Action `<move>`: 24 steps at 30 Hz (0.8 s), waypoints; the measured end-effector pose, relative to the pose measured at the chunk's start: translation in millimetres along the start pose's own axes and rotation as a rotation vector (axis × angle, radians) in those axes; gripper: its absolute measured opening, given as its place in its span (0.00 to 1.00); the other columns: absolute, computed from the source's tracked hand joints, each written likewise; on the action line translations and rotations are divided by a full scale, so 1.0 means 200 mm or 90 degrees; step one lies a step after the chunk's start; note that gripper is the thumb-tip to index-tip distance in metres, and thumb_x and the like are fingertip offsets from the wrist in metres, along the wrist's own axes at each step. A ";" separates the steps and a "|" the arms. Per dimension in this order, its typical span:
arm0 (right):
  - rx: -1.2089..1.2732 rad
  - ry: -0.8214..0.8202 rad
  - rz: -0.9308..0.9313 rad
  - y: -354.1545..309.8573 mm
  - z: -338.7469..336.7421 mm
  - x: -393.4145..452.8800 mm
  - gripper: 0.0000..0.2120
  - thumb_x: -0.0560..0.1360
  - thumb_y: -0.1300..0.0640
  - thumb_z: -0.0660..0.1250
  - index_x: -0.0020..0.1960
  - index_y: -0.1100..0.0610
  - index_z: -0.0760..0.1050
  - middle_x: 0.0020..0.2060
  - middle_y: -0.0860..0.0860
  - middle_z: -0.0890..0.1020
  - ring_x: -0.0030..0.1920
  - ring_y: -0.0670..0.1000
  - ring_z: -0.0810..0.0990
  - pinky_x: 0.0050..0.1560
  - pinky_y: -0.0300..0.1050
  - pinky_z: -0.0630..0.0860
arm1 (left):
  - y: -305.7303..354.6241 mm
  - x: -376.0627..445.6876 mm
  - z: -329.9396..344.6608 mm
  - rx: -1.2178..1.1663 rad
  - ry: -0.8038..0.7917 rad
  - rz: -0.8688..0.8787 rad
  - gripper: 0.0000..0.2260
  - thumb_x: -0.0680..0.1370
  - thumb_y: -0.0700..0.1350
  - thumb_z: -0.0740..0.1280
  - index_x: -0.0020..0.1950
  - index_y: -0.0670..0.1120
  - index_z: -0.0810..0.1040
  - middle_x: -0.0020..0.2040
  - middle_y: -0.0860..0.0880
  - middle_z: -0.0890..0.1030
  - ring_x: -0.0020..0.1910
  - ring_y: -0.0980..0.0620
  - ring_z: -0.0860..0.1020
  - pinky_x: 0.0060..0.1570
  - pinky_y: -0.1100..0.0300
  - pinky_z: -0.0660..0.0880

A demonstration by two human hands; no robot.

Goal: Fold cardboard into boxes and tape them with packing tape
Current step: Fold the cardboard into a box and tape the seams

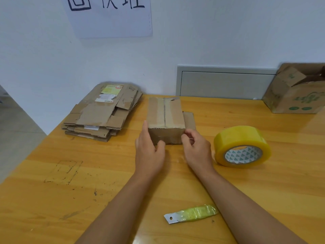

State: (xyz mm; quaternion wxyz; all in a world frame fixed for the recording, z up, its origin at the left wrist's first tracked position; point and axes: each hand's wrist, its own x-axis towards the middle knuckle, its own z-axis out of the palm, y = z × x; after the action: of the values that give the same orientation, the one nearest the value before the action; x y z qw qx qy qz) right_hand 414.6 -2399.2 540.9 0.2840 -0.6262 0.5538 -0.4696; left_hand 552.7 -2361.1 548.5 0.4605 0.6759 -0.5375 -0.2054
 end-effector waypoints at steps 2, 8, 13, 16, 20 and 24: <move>-0.029 0.001 -0.056 0.00 0.00 -0.01 0.06 0.81 0.55 0.64 0.52 0.53 0.80 0.40 0.43 0.81 0.42 0.41 0.79 0.43 0.40 0.76 | -0.01 0.01 0.00 0.053 0.028 0.042 0.29 0.81 0.45 0.63 0.80 0.49 0.56 0.78 0.50 0.58 0.75 0.50 0.58 0.71 0.56 0.60; -0.145 0.007 -0.135 0.01 -0.01 -0.01 0.06 0.82 0.51 0.61 0.55 0.53 0.72 0.41 0.48 0.80 0.41 0.52 0.79 0.39 0.48 0.73 | -0.07 0.06 0.01 0.071 0.121 0.163 0.08 0.81 0.50 0.65 0.59 0.54 0.80 0.68 0.47 0.65 0.59 0.54 0.64 0.56 0.59 0.67; -0.180 0.014 -0.205 0.02 0.00 -0.01 0.13 0.82 0.51 0.57 0.61 0.51 0.76 0.48 0.52 0.81 0.48 0.55 0.80 0.45 0.55 0.79 | -0.09 0.09 0.02 0.069 0.153 0.193 0.04 0.80 0.48 0.68 0.53 0.52 0.82 0.61 0.54 0.65 0.54 0.60 0.61 0.55 0.52 0.70; -0.162 0.040 -0.217 0.03 0.00 -0.01 0.13 0.81 0.52 0.59 0.60 0.53 0.78 0.47 0.52 0.79 0.45 0.55 0.80 0.41 0.57 0.79 | -0.10 0.08 0.02 0.075 0.127 0.204 0.07 0.80 0.51 0.67 0.57 0.56 0.81 0.64 0.51 0.66 0.56 0.59 0.61 0.58 0.48 0.70; -0.187 0.062 -0.266 0.01 0.00 -0.01 0.09 0.80 0.56 0.66 0.59 0.55 0.80 0.51 0.54 0.72 0.48 0.53 0.75 0.43 0.50 0.78 | -0.09 0.08 0.03 0.047 0.140 0.217 0.05 0.78 0.48 0.70 0.52 0.56 0.82 0.63 0.56 0.63 0.55 0.60 0.60 0.58 0.48 0.69; -0.197 0.061 -0.291 0.02 0.01 -0.01 0.07 0.78 0.58 0.69 0.55 0.54 0.81 0.52 0.56 0.74 0.53 0.56 0.73 0.46 0.47 0.75 | -0.08 0.06 0.03 0.048 0.135 0.248 0.06 0.78 0.47 0.71 0.54 0.56 0.83 0.63 0.57 0.62 0.57 0.56 0.63 0.58 0.54 0.68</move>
State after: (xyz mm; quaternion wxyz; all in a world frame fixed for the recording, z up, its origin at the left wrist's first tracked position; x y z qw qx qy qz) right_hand 415.0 -2397.6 536.6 0.0453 -0.7481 0.4758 -0.4604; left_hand 559.8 -2375.1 535.0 0.5199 0.5940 -0.6136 -0.0199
